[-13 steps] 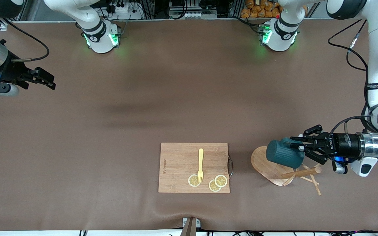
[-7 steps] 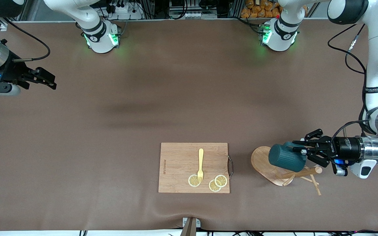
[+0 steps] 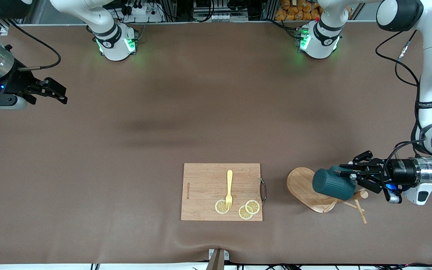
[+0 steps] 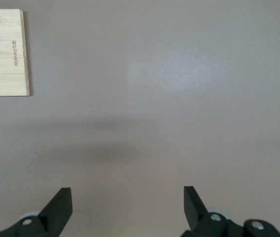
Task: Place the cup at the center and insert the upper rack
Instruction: 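Hang the mug handle onto a mug tree peg with the left gripper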
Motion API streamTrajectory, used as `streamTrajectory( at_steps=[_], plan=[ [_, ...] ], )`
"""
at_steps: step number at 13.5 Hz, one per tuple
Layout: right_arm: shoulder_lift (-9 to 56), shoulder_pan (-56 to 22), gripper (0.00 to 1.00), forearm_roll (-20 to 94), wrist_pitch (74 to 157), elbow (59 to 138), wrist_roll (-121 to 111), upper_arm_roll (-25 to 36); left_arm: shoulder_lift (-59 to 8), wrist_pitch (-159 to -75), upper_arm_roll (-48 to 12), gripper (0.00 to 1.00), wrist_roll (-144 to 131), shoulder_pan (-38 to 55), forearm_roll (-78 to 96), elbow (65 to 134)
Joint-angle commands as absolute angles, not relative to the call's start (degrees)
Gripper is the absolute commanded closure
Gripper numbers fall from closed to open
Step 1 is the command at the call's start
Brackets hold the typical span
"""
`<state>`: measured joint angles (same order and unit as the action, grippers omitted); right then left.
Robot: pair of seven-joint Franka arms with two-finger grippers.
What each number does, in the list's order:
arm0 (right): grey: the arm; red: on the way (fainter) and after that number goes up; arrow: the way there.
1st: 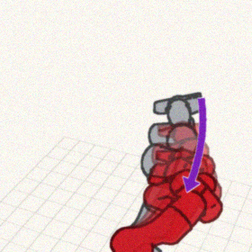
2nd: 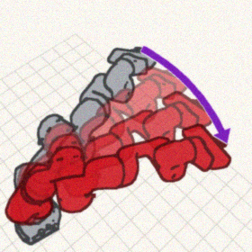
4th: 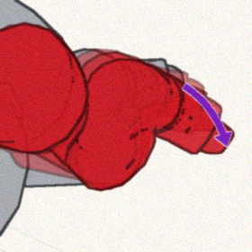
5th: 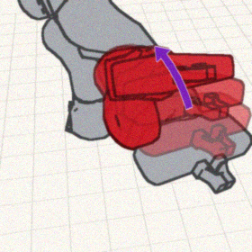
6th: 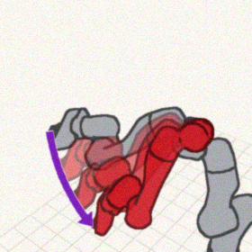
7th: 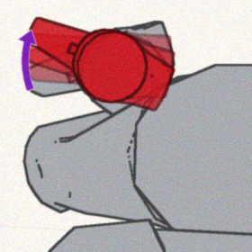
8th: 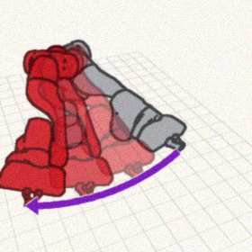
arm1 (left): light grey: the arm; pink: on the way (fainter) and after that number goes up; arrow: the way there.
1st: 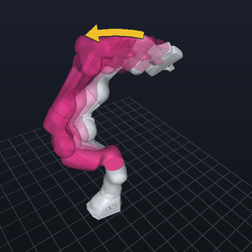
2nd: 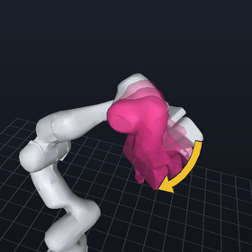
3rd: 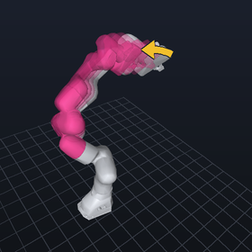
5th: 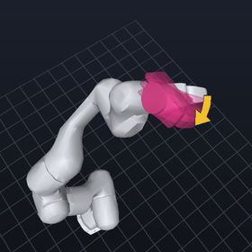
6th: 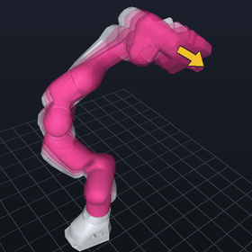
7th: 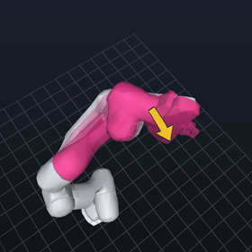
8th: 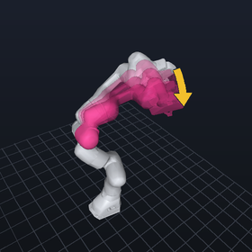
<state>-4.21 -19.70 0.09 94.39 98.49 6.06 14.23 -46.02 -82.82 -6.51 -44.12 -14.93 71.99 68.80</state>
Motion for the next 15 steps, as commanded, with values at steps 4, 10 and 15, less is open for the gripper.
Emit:
streamTrajectory(
  at_steps=[4, 10, 15],
  plan=[
    [-4.9, -20.3, 0.00, -0.6, 95.1, 98.8, 7.0, 14.6, -47.4, -81.2, -7.0, 1.00, -40.9, -16.6, 73.4, 68.2],
    [-4.8, -21.8, 0.00, -0.5, 95.0, 98.9, 7.5, 14.5, -48.9, -80.4, -7.1, 1.00, -36.7, -17.1, 73.5, 68.3],
    [-4.9, -22.3, 0.00, -0.5, 95.1, 98.8, 7.5, 14.5, -49.4, -79.5, -7.2, 1.00, -35.9, -17.8, 73.5, 68.3]
  ],
)
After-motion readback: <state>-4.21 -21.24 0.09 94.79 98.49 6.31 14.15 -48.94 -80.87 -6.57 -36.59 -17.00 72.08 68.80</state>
